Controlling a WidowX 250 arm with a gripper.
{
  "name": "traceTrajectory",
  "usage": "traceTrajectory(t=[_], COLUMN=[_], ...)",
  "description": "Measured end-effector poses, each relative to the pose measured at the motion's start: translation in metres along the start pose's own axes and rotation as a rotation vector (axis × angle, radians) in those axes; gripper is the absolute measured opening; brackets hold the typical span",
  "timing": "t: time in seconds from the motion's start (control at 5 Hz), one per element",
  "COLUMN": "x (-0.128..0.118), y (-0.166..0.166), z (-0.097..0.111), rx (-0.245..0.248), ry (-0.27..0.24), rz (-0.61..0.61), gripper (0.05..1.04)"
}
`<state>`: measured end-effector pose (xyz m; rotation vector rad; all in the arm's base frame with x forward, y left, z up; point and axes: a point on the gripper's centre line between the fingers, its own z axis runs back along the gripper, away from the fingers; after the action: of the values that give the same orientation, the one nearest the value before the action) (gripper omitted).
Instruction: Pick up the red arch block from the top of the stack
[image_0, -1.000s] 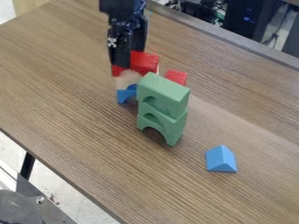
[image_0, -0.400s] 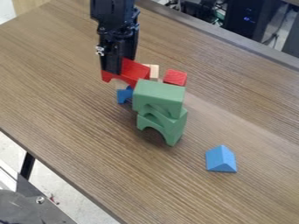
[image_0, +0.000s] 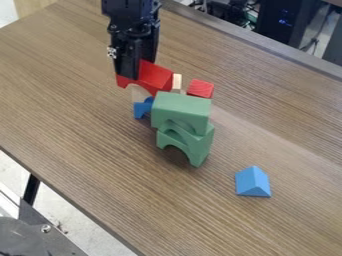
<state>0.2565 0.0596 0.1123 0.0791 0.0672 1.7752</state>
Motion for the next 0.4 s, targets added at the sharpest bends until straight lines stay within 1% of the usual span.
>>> traceTrajectory(t=[0.2, 0.4], x=[-0.001, 0.0], y=[-0.001, -0.002], z=[0.015, 0.032], rx=[-0.048, -0.116], ry=[0.011, -0.019], rz=[-0.011, -0.073], gripper=[0.54, 0.54])
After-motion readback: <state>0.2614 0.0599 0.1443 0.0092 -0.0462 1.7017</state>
